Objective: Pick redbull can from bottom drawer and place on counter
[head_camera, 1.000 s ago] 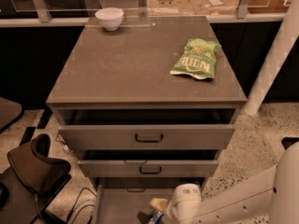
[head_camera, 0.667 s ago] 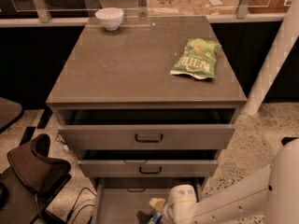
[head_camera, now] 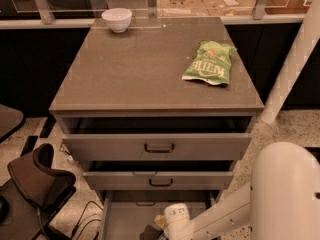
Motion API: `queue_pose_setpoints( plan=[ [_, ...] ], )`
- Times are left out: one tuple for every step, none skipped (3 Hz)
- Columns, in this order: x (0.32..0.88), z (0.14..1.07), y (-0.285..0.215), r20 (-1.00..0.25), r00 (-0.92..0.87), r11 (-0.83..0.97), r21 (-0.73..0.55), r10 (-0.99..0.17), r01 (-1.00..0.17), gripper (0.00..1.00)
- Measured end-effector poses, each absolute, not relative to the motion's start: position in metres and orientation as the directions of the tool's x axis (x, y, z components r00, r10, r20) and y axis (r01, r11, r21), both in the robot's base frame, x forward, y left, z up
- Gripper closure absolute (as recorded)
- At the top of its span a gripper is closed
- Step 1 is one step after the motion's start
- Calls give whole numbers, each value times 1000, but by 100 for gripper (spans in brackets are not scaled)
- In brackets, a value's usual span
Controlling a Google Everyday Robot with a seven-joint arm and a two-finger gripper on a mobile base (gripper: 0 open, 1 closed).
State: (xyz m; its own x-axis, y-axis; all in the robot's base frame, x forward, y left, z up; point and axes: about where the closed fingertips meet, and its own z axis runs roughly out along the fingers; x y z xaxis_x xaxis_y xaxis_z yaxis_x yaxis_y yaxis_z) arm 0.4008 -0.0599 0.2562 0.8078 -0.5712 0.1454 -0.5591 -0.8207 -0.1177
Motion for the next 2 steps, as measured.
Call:
queue_pose_setpoints(
  plan=[
    [406,228,-51,144,819,-832,-96,-555,-547,0],
    [413,207,-50,132,826,-837,-87,-548,-541,0]
  ],
)
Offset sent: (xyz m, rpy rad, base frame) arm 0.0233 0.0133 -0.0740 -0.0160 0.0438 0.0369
